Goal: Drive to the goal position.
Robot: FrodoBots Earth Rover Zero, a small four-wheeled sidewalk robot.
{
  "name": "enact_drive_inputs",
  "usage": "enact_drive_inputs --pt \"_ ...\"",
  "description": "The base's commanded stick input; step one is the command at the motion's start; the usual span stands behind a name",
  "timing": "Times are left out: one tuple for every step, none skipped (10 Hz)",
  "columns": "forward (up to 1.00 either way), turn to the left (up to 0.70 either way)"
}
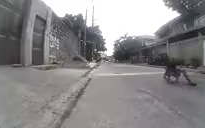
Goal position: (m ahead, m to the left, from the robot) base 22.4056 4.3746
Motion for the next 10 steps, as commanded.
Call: enact_drive_inputs --pt "0.70 0.00" --pt "0.70 0.00" --pt "0.70 0.00" --pt "0.70 0.00" --pt "0.70 0.00" --pt "0.70 0.00" --pt "0.70 0.00" --pt "0.70 0.00" --pt "0.70 0.00" --pt "0.70 0.00"
